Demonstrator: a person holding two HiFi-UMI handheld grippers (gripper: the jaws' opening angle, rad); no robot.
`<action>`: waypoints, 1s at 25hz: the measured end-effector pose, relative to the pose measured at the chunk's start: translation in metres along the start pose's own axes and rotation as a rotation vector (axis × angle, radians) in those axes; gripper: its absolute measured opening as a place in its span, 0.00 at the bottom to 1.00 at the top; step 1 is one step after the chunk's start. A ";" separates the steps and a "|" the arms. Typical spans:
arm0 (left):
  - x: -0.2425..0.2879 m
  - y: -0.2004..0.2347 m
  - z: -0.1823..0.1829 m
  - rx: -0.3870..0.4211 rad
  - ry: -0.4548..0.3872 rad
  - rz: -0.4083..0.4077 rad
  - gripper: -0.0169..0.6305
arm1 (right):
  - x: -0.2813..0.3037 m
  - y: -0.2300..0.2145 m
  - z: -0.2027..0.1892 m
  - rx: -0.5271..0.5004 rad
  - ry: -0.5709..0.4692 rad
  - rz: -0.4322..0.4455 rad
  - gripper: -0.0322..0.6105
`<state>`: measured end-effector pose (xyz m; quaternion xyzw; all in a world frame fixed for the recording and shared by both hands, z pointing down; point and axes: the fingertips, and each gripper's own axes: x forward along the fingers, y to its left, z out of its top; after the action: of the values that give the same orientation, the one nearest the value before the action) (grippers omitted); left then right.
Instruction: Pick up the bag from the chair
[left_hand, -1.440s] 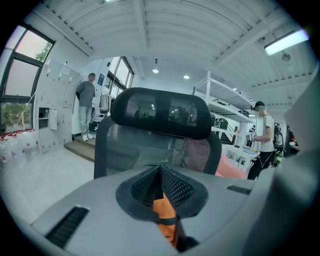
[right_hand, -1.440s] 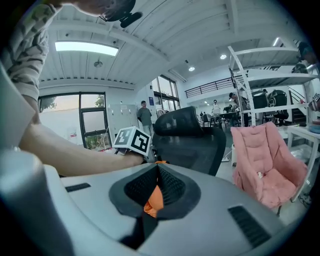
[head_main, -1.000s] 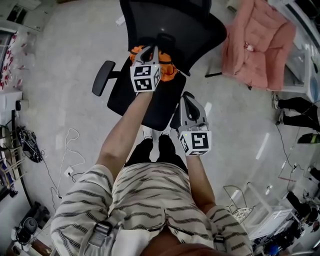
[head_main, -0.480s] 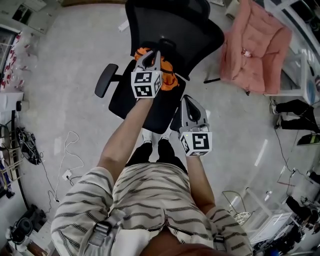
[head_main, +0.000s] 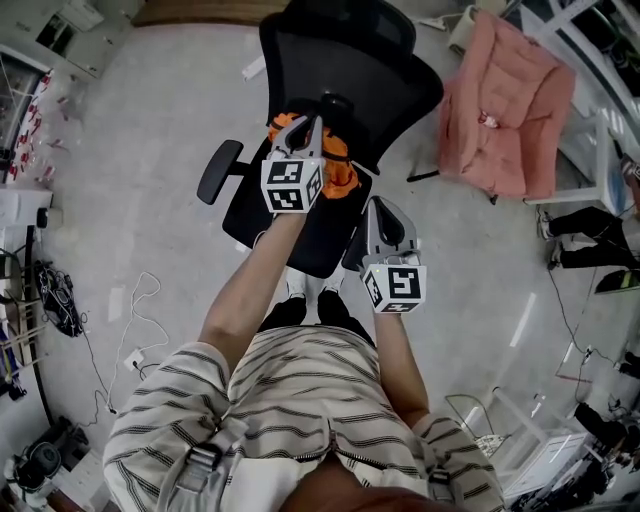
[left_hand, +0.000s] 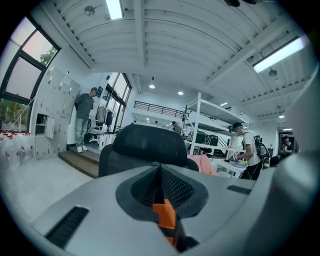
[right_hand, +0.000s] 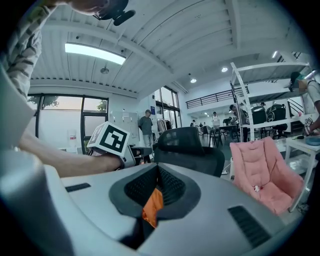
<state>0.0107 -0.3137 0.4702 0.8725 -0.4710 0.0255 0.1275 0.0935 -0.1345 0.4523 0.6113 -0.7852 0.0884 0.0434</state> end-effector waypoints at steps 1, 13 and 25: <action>-0.003 -0.002 0.004 0.005 -0.006 -0.004 0.07 | -0.001 0.001 0.002 0.000 -0.005 0.001 0.08; -0.031 -0.010 0.048 0.034 -0.059 -0.015 0.07 | -0.002 0.010 0.029 -0.023 -0.042 0.012 0.08; -0.063 -0.028 0.082 0.049 -0.110 -0.025 0.07 | -0.011 0.010 0.045 -0.035 -0.056 0.016 0.08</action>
<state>-0.0073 -0.2677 0.3755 0.8814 -0.4654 -0.0124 0.0803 0.0884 -0.1304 0.4053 0.6065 -0.7923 0.0577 0.0313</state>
